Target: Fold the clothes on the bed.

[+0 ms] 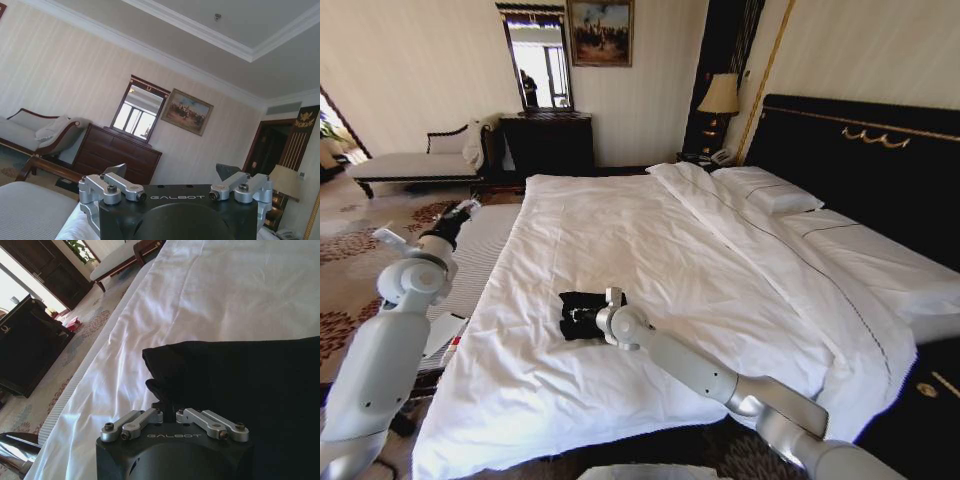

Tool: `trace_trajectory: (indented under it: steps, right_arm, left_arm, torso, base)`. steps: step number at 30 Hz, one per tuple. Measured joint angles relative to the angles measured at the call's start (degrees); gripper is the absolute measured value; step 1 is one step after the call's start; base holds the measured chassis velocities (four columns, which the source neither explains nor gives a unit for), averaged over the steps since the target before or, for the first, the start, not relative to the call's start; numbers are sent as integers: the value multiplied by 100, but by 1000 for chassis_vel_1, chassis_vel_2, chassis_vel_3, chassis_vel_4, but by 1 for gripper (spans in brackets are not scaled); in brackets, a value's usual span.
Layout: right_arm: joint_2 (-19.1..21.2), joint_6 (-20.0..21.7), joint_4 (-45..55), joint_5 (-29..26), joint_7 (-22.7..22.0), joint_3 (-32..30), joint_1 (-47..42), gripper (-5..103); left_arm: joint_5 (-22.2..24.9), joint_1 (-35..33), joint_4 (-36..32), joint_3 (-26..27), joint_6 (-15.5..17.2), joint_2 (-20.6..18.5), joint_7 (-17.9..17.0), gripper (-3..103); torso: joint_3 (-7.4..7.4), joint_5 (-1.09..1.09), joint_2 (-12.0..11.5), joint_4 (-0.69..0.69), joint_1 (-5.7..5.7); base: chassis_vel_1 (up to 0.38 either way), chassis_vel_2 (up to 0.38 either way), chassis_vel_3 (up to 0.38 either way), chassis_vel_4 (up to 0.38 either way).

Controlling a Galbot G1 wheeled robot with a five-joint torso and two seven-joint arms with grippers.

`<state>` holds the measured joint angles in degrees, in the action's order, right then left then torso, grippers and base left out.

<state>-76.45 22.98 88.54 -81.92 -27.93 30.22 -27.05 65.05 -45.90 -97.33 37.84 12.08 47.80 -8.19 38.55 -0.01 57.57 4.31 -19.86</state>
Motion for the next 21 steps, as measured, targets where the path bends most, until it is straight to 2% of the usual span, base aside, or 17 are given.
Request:
trace_trajectory:
  steps: [1, 3, 7, 8, 10, 11, 12, 13, 17, 18, 19, 21]
  right_arm:
    - [-3, -36, -2, 22, 41, -16, -11, 13]
    - [1, -85, 1, 35, 97, -47, -17, 13]
    - [93, -496, 251, 29, 634, -165, -9, 34]
    - [93, -496, 251, 29, 634, -165, -9, 34]
    - [125, -671, 410, -33, 838, -166, 12, 45]
    - [132, -727, 463, -72, 906, -171, 16, 45]
    - [137, -790, 530, -128, 974, -187, 24, 50]
    - [137, -790, 530, -128, 974, -187, 24, 50]
    - [235, -842, 625, -191, 1017, -304, 124, 72]
    - [235, -842, 625, -191, 1017, -304, 124, 72]
    - [281, -843, 625, -179, 983, -371, 152, 72]
    - [446, -860, 627, -68, 906, -633, 207, 83]
  left_arm:
    - [3, -40, -20, 7, -5, -8, 23, 100]
    - [5, -72, -36, 8, -10, -19, 40, 100]
    - [2, -118, -64, -31, -23, -31, 80, 100]
    - [2, -118, -64, -31, -23, -31, 80, 100]
    - [1, -91, -62, -69, -23, -22, 92, 100]
    - [0, -77, -55, -84, -23, -17, 98, 100]
    - [-3, -57, -39, -107, -23, -7, 103, 100]
    - [-3, -57, -39, -107, -23, -7, 103, 100]
    - [1, -38, 23, -144, -23, 1, 106, 100]
    - [1, -38, 23, -144, -23, 1, 106, 100]
    - [19, -57, 26, -143, -23, -42, 103, 100]
    - [83, -187, 17, -110, -26, -254, 102, 100]
  torso:
    - [0, 0, 0, 0, 0]
    - [0, 0, 0, -1, 0]
    - [0, 0, 0, 1, 0]
    - [0, 0, 0, 1, 0]
    - [0, 1, 0, 1, 0]
    - [0, 1, 0, 1, 0]
    - [0, 1, 0, 1, 0]
    - [0, 1, 0, 1, 0]
    - [0, 1, 0, -1, 0]
    - [0, 1, 0, -1, 0]
    - [0, 1, 0, 0, 0]
    - [0, 1, 0, 2, 0]
  base:
    - [0, 0, 0, 0]
    - [0, 0, 0, 0]
    - [0, 0, 0, 0]
    - [0, 0, 0, 0]
    - [0, 0, 0, 0]
    - [0, 0, 0, 0]
    - [0, 0, 0, 0]
    - [0, 0, 0, 0]
    - [0, 0, 0, 0]
    - [0, 0, 0, 0]
    - [0, 0, 0, 0]
    - [0, 0, 0, 0]
